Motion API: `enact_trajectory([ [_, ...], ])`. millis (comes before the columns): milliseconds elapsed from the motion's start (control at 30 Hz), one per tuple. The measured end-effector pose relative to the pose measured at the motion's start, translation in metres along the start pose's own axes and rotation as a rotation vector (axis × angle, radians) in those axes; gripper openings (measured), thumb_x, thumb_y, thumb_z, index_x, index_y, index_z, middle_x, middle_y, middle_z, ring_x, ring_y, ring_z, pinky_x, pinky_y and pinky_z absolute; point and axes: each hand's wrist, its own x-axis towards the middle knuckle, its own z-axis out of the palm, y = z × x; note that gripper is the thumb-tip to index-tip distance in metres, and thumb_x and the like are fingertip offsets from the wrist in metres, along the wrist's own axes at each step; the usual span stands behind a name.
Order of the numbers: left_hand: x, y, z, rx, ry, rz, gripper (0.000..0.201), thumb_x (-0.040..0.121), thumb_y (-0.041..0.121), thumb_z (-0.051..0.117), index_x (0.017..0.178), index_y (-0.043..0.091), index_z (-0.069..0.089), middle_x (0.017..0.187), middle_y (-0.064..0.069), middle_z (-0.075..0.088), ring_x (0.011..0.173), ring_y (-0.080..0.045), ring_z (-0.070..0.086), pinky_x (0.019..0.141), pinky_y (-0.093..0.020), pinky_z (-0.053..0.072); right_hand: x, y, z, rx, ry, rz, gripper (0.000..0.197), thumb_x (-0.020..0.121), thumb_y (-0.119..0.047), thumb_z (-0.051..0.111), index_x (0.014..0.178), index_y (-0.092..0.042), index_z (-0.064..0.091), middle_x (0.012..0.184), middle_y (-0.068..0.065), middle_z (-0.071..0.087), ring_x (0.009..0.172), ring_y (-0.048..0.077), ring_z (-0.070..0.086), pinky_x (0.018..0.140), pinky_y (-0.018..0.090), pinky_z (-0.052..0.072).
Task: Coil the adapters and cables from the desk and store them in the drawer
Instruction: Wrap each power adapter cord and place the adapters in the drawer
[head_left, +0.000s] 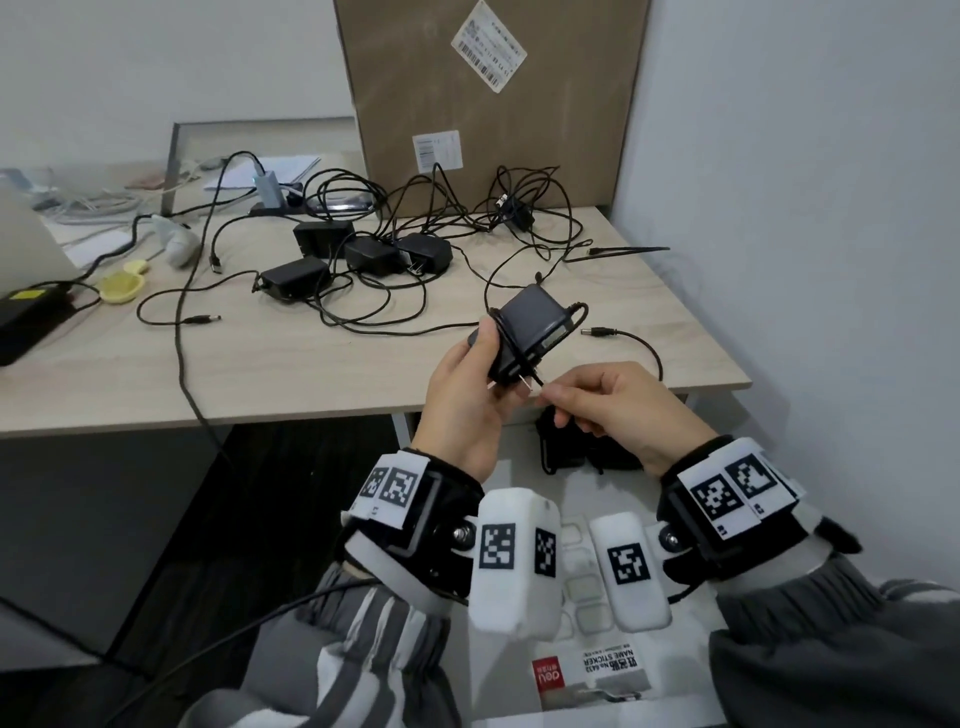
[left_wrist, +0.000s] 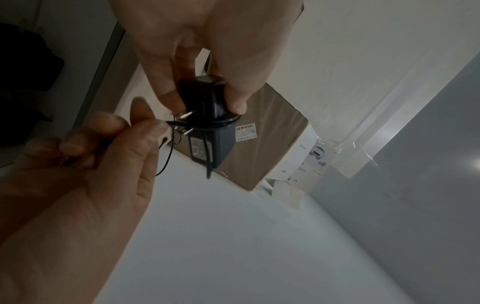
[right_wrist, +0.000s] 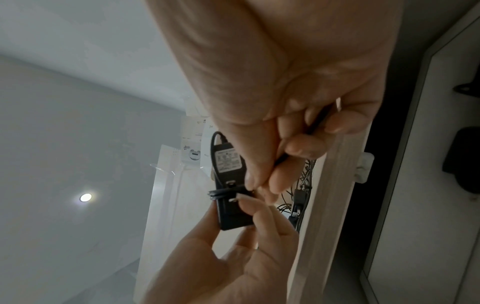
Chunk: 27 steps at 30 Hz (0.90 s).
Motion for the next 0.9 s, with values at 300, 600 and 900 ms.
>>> enact_trajectory([
  [300, -0.002, 0.002, 0.0, 0.067, -0.147, -0.217, 0.029, 0.097, 0.038, 0.048, 0.092, 0.015, 0.066, 0.076, -0.001, 0.059, 0.051, -0.008, 0.047, 0.04, -0.014, 0.035, -0.001, -0.002, -0.007, 0.015, 0.064, -0.062, 0.025, 0.064, -0.017, 0.084, 0.086, -0.011, 0.074, 0.082, 0.004, 0.075, 0.078, 0.015, 0.07, 0.079, 0.028, 0.055],
  [600, -0.008, 0.005, -0.003, 0.247, -0.332, -0.272, 0.02, 0.095, 0.033, 0.052, 0.105, 0.016, 0.056, 0.086, -0.001, 0.062, 0.076, -0.014, 0.059, 0.069, -0.031, 0.051, 0.004, 0.001, -0.03, 0.033, 0.129, -0.125, 0.026, 0.069, 0.006, 0.074, 0.076, -0.018, 0.065, 0.075, 0.007, 0.063, 0.069, 0.014, 0.059, 0.066, 0.023, 0.048],
  [900, -0.011, 0.0, -0.002, 0.529, -0.407, -0.125, 0.026, 0.089, 0.019, 0.065, 0.115, 0.023, 0.068, 0.096, -0.003, 0.066, 0.093, -0.02, 0.061, 0.085, -0.035, 0.043, 0.002, -0.003, -0.039, 0.179, 0.202, -0.138, 0.013, 0.073, -0.005, 0.075, 0.078, -0.014, 0.066, 0.072, 0.001, 0.066, 0.071, 0.011, 0.062, 0.076, 0.023, 0.048],
])
